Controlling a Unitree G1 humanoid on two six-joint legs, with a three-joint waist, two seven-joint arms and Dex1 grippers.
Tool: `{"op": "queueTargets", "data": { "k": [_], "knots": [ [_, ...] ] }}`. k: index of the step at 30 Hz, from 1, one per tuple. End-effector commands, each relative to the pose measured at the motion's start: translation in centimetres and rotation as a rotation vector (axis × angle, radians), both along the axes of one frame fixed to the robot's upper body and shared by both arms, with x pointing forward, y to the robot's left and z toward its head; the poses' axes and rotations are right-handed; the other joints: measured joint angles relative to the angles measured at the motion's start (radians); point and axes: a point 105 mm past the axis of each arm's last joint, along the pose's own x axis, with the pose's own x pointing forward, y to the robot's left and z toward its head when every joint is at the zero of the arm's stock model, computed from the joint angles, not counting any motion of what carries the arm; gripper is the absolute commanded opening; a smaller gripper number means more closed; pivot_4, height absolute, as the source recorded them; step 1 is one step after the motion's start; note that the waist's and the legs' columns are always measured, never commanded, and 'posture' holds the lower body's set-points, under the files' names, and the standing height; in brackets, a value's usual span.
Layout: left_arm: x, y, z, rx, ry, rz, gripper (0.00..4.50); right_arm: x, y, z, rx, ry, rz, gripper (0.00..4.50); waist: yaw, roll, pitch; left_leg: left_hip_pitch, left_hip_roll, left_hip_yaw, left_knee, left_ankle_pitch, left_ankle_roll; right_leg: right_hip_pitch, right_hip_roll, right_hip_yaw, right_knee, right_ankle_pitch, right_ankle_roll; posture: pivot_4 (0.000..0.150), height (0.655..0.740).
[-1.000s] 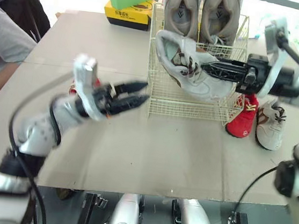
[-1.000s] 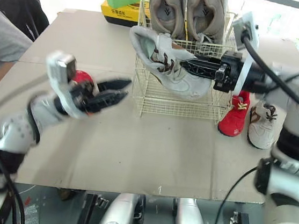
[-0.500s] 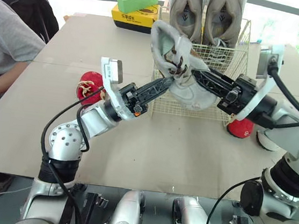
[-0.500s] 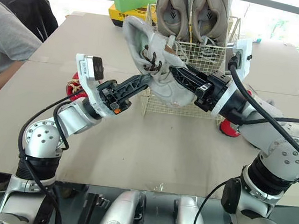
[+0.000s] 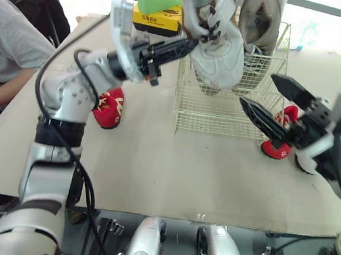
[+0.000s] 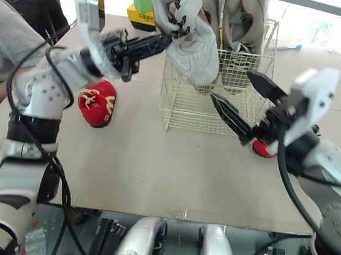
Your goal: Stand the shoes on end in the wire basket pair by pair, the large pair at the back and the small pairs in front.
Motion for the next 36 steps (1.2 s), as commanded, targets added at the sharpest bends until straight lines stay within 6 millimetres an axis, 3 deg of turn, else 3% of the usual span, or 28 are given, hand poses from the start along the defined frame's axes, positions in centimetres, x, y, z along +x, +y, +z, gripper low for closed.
{"op": "queueTargets", "data": {
  "k": [1,6,11,19,24,27,30,36],
  "knots": [
    [1.2,0.5,0.3,0.131,-0.224,0.082,0.00,-1.8,-1.0,-0.3,-0.072,-0.064,-0.044,4.05,-0.001,0.000,0.000,0.000,0.000,0.000,0.000,0.000,0.000,0.000,0.000,0.000,-0.001,0.000,0.000,0.150,0.7400],
    [2.9,1.1,-1.0,0.218,-0.344,0.182,0.00,-2.8,-2.0,-1.4,-0.096,-0.051,-0.103,4.05,-0.006,0.000,0.000,0.000,0.001,0.001,0.000,0.000,0.000,0.001,0.000,0.002,-0.002,0.000,0.000,0.150,0.7400],
    [4.0,0.1,-2.3,0.235,-0.376,0.241,0.00,-4.1,-2.8,-2.5,-0.129,-0.027,-0.107,4.05,0.001,-0.001,0.000,0.000,0.001,-0.002,-0.001,0.000,0.000,0.005,0.000,-0.002,-0.007,0.000,0.000,0.150,0.7400],
    [4.7,0.3,-0.2,0.212,-0.434,0.302,0.00,-4.3,-2.9,-3.3,-0.142,-0.015,-0.119,4.05,-0.001,-0.001,0.000,0.005,0.000,-0.004,0.000,0.000,0.001,0.013,0.000,-0.003,-0.010,0.000,0.001,0.150,0.7400],
    [4.9,0.4,-2.0,0.303,-0.396,0.283,0.00,-4.5,-2.8,-3.5,-0.139,-0.022,-0.116,4.05,-0.002,-0.001,0.000,0.005,0.000,-0.005,0.000,0.000,0.001,0.013,0.000,-0.004,-0.010,0.000,0.001,0.150,0.7400],
    [4.8,0.4,-5.7,0.371,-0.266,0.243,0.00,-3.9,-3.1,-3.5,-0.142,-0.029,-0.135,4.05,-0.005,0.000,0.000,0.006,0.000,-0.005,0.000,0.000,0.001,0.014,0.000,-0.003,-0.010,0.000,0.001,0.150,0.7400],
    [4.4,0.8,-6.6,0.382,-0.189,0.235,0.00,-3.7,-3.2,-3.7,-0.145,-0.027,-0.137,4.05,-0.004,-0.001,-0.001,0.007,0.001,-0.005,0.000,0.000,0.001,0.014,0.000,-0.004,-0.010,0.000,0.001,0.150,0.7400],
    [3.2,1.8,-7.1,0.392,-0.134,0.227,2.64,-2.9,-3.3,-3.9,-0.148,-0.017,-0.130,4.14,-0.003,-0.001,-0.001,0.008,0.002,-0.005,0.001,0.000,0.001,0.016,-0.001,-0.004,-0.010,0.000,0.001,0.150,0.7400]
  ]
}}
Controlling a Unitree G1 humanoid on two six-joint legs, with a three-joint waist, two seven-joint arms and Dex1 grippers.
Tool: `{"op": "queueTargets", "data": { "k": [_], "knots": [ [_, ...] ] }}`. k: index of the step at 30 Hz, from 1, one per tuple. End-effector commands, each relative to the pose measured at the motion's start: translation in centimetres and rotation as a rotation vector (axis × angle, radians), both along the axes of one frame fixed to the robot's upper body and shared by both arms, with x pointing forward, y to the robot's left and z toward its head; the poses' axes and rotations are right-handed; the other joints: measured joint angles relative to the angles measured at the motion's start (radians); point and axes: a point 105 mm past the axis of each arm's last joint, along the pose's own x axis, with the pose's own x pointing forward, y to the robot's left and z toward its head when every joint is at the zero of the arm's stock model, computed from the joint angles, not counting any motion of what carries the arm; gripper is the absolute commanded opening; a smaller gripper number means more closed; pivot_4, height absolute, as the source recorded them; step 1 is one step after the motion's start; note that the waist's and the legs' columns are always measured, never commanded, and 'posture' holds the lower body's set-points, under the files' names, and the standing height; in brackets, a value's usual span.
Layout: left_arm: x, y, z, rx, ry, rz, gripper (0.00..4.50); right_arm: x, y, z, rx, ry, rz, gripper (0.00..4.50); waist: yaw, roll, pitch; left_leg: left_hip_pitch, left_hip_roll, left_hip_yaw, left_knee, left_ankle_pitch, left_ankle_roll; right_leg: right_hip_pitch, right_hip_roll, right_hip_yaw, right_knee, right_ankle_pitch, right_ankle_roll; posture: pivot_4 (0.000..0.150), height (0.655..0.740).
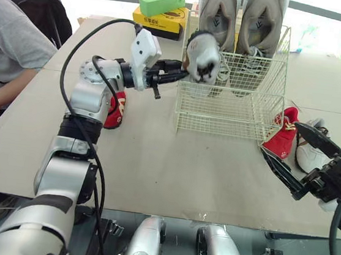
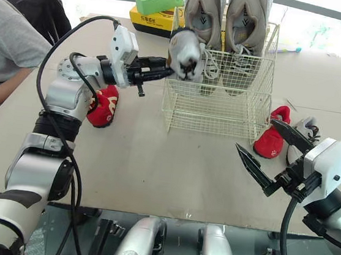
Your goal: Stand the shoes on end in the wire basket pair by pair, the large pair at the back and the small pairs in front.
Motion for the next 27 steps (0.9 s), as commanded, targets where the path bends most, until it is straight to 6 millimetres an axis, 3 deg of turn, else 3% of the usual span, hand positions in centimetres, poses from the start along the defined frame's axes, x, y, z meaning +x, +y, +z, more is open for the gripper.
{"op": "queueTargets", "data": {
  "k": [1,4,10,13,18,22,27],
  "knots": [
    [-0.7,1.1,0.5,0.003,0.003,0.023,3.11,0.3,0.0,0.5,-0.012,-0.025,-0.001,4.14,0.000,0.000,0.000,0.000,0.000,0.000,0.000,0.000,0.000,0.000,0.000,0.000,0.000,0.000,0.000,0.150,0.7400],
    [-1.4,1.7,1.1,-0.027,0.021,0.032,4.47,1.1,-0.7,-0.1,-0.028,0.016,-0.041,4.14,-0.001,0.000,0.000,0.000,0.001,0.000,0.000,0.000,0.000,0.000,0.000,0.000,0.001,0.000,0.000,0.150,0.7400],
    [-4.3,2.9,0.8,-0.071,0.077,0.006,4.47,4.3,-4.8,-1.8,-0.083,0.140,-0.296,4.14,-0.001,0.000,0.000,-0.001,0.002,0.001,0.000,0.000,0.000,0.000,-0.001,0.000,-0.001,0.000,0.000,0.150,0.7400],
    [-6.3,2.0,0.8,-0.109,0.089,-0.079,4.47,5.3,-6.7,-2.4,-0.070,0.241,-0.385,4.14,0.002,0.000,0.000,-0.001,0.002,0.000,0.000,0.000,0.000,0.000,-0.002,0.000,0.000,0.000,0.000,0.150,0.7400],
    [-12.1,-1.7,0.3,-0.195,0.205,-0.333,4.47,7.0,-11.6,-2.7,-0.114,0.399,-0.615,4.14,0.002,0.001,0.000,-0.001,0.002,0.001,0.000,0.000,0.000,0.000,-0.003,0.000,0.000,0.000,0.000,0.150,0.7400],
    [-14.3,-3.5,-1.2,-0.216,0.287,-0.394,4.47,8.2,-14.5,-3.0,-0.128,0.524,-0.716,4.14,0.000,0.001,0.000,0.000,0.000,0.000,0.000,0.000,0.000,0.000,-0.004,0.001,0.000,0.000,0.000,0.150,0.7400],
    [-15.4,-4.2,-2.1,-0.248,0.317,-0.408,4.47,9.9,-17.3,-2.9,-0.068,0.662,-0.761,4.14,-0.002,0.002,0.000,0.000,-0.001,0.000,0.000,0.000,0.000,0.000,-0.001,0.002,0.000,0.000,0.000,0.150,0.7400]
  ]
}}
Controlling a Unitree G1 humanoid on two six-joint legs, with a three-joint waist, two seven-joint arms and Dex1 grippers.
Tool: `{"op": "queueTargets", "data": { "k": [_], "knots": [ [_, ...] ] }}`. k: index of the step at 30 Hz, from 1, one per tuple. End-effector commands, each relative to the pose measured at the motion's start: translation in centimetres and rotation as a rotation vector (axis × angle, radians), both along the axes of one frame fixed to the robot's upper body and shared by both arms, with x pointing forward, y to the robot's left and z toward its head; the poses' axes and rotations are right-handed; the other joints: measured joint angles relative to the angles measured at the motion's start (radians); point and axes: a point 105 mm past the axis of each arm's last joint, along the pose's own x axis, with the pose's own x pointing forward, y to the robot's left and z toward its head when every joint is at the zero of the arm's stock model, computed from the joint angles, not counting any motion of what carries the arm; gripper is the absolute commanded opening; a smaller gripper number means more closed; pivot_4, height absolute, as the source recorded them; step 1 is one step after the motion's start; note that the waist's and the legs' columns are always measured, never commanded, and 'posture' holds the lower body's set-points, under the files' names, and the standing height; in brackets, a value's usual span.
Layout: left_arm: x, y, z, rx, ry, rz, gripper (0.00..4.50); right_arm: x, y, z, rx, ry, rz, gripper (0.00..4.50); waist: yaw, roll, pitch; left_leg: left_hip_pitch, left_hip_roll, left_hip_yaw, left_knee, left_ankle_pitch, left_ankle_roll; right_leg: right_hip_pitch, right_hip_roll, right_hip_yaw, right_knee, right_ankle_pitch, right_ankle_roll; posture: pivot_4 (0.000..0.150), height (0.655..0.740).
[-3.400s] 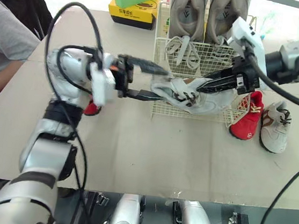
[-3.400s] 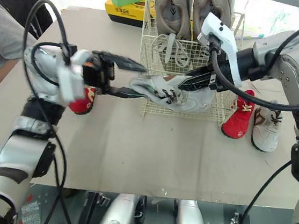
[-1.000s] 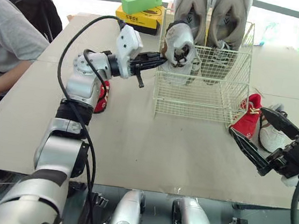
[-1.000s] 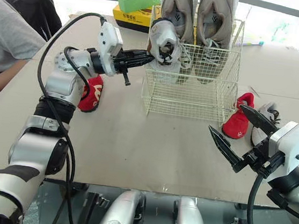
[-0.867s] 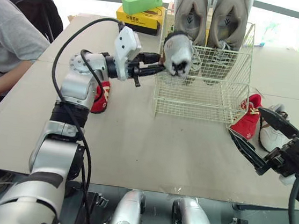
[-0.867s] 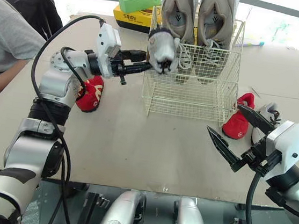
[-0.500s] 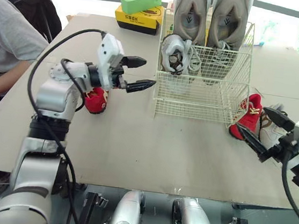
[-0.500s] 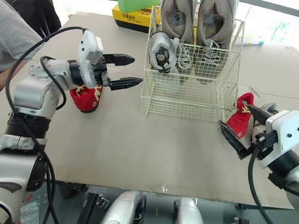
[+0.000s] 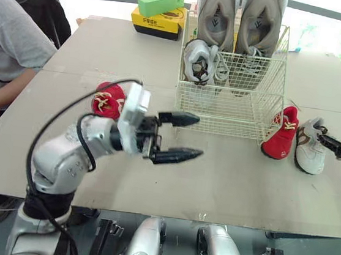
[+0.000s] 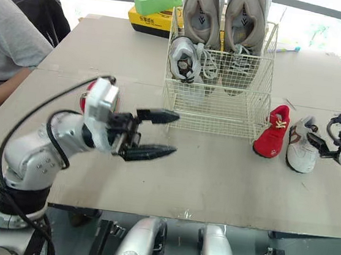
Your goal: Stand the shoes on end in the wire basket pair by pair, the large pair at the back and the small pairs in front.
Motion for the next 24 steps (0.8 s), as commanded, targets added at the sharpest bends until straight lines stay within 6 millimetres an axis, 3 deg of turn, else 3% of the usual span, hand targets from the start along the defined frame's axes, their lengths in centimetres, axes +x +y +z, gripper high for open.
{"op": "queueTargets", "data": {
  "k": [1,6,11,14,20,21,24],
  "knots": [
    [-0.9,-0.3,0.8,-0.024,-0.047,-0.012,4.47,0.7,-1.6,0.7,0.057,0.061,-0.021,4.14,0.000,0.001,0.000,0.000,0.000,0.000,0.000,0.000,0.000,0.000,0.000,0.000,0.000,0.000,0.000,0.150,0.7400],
    [-0.9,-0.5,0.5,-0.037,-0.044,-0.002,4.47,2.0,-2.7,-0.1,0.091,0.148,0.001,4.14,0.001,0.004,0.000,0.000,-0.001,0.000,0.000,0.000,0.000,0.000,0.001,0.000,-0.001,0.000,0.000,0.150,0.7400],
    [-1.4,-0.8,0.1,-0.034,-0.055,-0.011,4.47,3.1,-3.9,-2.5,0.045,0.237,-0.004,4.14,0.001,0.004,0.000,0.000,-0.001,0.001,0.000,0.000,0.001,0.000,0.001,0.001,-0.001,0.000,0.000,0.150,0.7400],
    [-1.7,-1.0,-0.2,-0.034,-0.064,-0.003,4.50,3.0,-4.0,-5.3,0.031,0.343,0.036,3.30,0.001,0.004,0.000,-0.001,-0.001,0.001,0.000,0.000,0.001,-0.001,0.001,0.000,-0.001,0.000,0.000,0.150,0.7400],
    [-2.0,-1.1,-0.5,-0.035,-0.067,0.017,4.50,3.6,-3.6,-5.6,0.057,0.354,0.086,0.32,0.007,0.004,0.000,-0.001,0.000,0.000,0.000,0.000,0.001,0.000,0.000,0.000,-0.001,0.000,0.000,0.150,0.7400],
    [-2.0,-1.1,-0.5,-0.037,-0.066,0.020,4.50,3.6,-3.7,-5.3,0.057,0.336,0.088,0.04,0.008,0.004,0.000,-0.001,0.000,0.000,0.000,0.000,0.001,0.000,0.000,-0.001,-0.001,0.000,0.000,0.150,0.7400],
    [-2.0,-1.0,-0.8,-0.036,-0.062,0.021,4.50,3.6,-3.9,-3.1,0.078,0.208,0.097,0.04,0.010,0.004,0.000,-0.001,-0.001,0.001,0.000,0.000,0.001,0.000,-0.001,0.000,-0.001,0.000,0.000,0.150,0.7400]
  ]
}}
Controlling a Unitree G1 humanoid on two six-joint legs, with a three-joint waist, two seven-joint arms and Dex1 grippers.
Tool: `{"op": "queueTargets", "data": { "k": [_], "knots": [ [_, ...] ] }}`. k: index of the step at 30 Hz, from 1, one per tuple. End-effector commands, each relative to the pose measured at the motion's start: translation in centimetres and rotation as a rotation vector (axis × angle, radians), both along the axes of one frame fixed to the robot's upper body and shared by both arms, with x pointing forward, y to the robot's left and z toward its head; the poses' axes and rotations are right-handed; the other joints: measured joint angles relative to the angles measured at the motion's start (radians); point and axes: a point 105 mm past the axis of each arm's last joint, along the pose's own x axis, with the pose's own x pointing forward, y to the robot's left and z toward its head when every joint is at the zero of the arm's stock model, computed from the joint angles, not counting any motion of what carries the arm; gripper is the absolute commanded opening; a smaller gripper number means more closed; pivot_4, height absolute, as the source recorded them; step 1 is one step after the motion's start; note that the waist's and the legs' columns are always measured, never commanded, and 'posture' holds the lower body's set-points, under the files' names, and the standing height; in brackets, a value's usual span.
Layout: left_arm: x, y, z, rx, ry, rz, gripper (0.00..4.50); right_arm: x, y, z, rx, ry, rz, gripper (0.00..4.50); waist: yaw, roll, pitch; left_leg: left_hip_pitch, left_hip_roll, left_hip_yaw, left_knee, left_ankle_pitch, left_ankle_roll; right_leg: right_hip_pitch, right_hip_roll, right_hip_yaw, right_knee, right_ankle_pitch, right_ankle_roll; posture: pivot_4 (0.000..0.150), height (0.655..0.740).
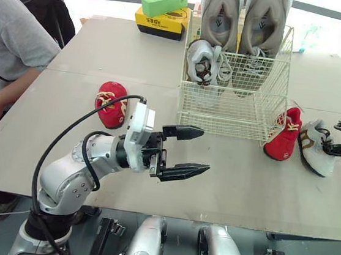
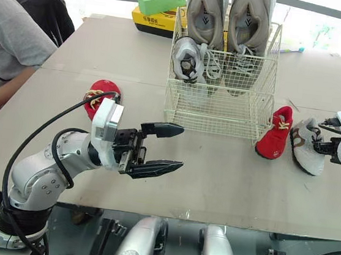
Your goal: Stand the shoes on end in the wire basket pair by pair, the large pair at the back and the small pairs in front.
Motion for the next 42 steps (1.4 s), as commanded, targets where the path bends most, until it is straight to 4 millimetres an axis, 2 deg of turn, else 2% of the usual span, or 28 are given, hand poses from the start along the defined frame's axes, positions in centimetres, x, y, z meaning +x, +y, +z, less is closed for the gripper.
{"op": "queueTargets", "data": {
  "k": [1,5,6,9,10,12,14,15,17,20,24,27,29,33,37,40,41,42],
  "knots": [
    [-0.6,-0.1,0.5,-0.013,-0.041,-0.016,4.50,0.0,-0.9,3.5,-0.003,-0.197,-0.003,0.04,0.003,0.000,0.000,0.000,0.000,0.000,0.000,0.000,0.000,0.000,0.000,0.000,0.000,0.000,0.000,0.150,0.7400],
    [-0.3,0.0,0.5,-0.022,-0.030,-0.014,4.50,-2.0,0.0,10.9,0.088,-0.616,-0.010,0.04,0.005,0.007,0.001,-0.001,0.000,0.000,0.000,0.000,0.000,-0.001,0.000,0.000,0.000,0.000,0.000,0.150,0.7400],
    [-0.1,0.1,0.5,-0.024,-0.026,-0.013,4.50,-2.8,1.3,13.6,0.142,-0.799,0.037,0.04,0.004,0.008,0.001,-0.001,0.000,0.000,0.000,0.000,0.000,-0.001,0.000,0.000,0.001,0.000,0.000,0.150,0.7400],
    [0.5,0.3,0.6,-0.043,-0.009,0.002,4.50,-5.5,4.9,19.7,0.186,-1.192,0.086,0.04,-0.013,0.010,0.000,0.000,0.000,-0.001,-0.001,0.000,0.000,-0.001,0.004,0.001,0.001,0.000,0.001,0.150,0.7400],
    [0.7,0.3,0.7,-0.049,-0.006,0.005,4.50,-5.9,6.6,21.0,0.206,-1.281,0.117,0.04,-0.017,0.012,0.000,0.001,0.001,-0.001,-0.001,0.000,0.000,-0.001,0.004,0.001,0.002,0.000,0.001,0.150,0.7400],
    [1.0,0.3,0.9,-0.061,-0.002,0.010,4.50,-6.3,8.7,22.4,0.205,-1.377,0.135,0.04,-0.022,0.012,0.000,0.002,0.002,-0.001,-0.001,0.000,0.000,-0.001,0.005,0.001,0.003,0.000,0.001,0.150,0.7400],
    [1.4,0.7,1.3,-0.102,0.016,0.028,4.50,-4.9,11.9,22.1,0.080,-1.444,0.138,0.04,-0.022,0.010,-0.001,0.002,0.002,-0.001,-0.001,0.000,0.000,-0.001,0.005,0.000,0.002,0.000,0.001,0.150,0.7400],
    [1.7,1.2,1.5,-0.126,0.029,0.047,4.50,-4.4,14.0,21.6,0.064,-1.520,0.164,0.04,-0.025,0.009,-0.002,0.002,0.002,-0.001,-0.001,0.000,0.000,0.000,0.005,0.000,0.002,0.000,0.000,0.150,0.7400],
    [2.0,2.0,1.5,-0.130,0.027,0.083,4.50,-3.2,17.4,19.8,0.097,-1.563,0.211,0.04,-0.036,0.007,-0.003,0.003,0.002,0.000,-0.001,0.000,0.000,-0.001,0.005,0.001,0.002,0.000,0.000,0.150,0.7400],
    [2.0,2.8,1.1,-0.109,0.011,0.123,4.50,-2.3,19.6,18.1,0.089,-1.637,0.243,0.04,-0.034,0.010,-0.002,0.002,0.002,0.001,-0.003,0.000,0.000,-0.002,0.003,0.002,0.002,0.000,0.000,0.150,0.7400],
    [1.7,3.6,0.9,-0.109,0.009,0.174,4.50,-0.4,19.9,16.9,0.111,-1.702,0.157,0.04,-0.011,0.010,-0.001,-0.003,0.001,0.001,-0.003,0.001,-0.002,-0.005,0.000,0.001,0.001,0.000,0.000,0.150,0.7400],
    [1.2,4.3,0.7,-0.090,-0.006,0.205,4.50,0.8,20.6,15.3,0.104,-1.667,0.188,0.04,-0.010,0.010,-0.001,-0.002,0.000,0.003,-0.003,0.003,-0.005,-0.005,-0.002,0.002,0.001,0.000,0.000,0.150,0.7400],
    [1.1,4.6,0.7,-0.091,-0.003,0.221,4.50,1.4,20.8,14.3,0.119,-1.622,0.200,0.04,-0.008,0.010,-0.001,-0.001,0.000,0.001,-0.003,0.002,-0.004,-0.004,-0.003,0.000,0.001,0.000,0.000,0.150,0.7400],
    [1.1,5.1,0.6,-0.100,-0.008,0.270,4.50,2.8,21.0,10.2,0.091,-1.428,0.261,0.04,-0.011,0.010,-0.001,0.001,0.001,0.001,-0.005,0.000,-0.001,-0.003,-0.003,0.000,0.002,0.000,0.000,0.150,0.7400],
    [1.2,5.3,0.7,-0.122,-0.015,0.304,4.50,3.0,20.0,8.3,0.145,-1.326,0.226,0.04,-0.011,0.009,-0.002,0.003,0.001,0.001,-0.005,0.000,-0.001,-0.002,-0.003,0.001,0.002,0.000,0.000,0.150,0.7400],
    [1.4,5.5,0.6,-0.127,-0.013,0.318,4.50,2.5,19.6,7.6,0.180,-1.289,0.243,0.91,-0.010,0.009,-0.002,0.005,0.001,0.001,-0.005,0.000,-0.001,0.001,-0.003,0.000,0.002,0.000,0.000,0.150,0.7400],
    [1.6,5.5,0.6,-0.133,-0.011,0.328,4.50,2.2,19.5,7.5,0.180,-1.286,0.256,1.60,-0.010,0.009,-0.002,0.005,0.001,0.001,-0.006,0.000,-0.001,0.001,-0.003,0.000,0.002,0.000,0.000,0.150,0.7400],
    [1.7,5.6,0.7,-0.143,-0.009,0.340,4.50,1.9,19.4,7.6,0.192,-1.282,0.268,1.91,-0.010,0.009,-0.002,0.005,0.001,0.001,-0.006,0.000,-0.001,0.001,-0.003,0.000,0.002,0.000,0.000,0.150,0.7400]
  ]
}}
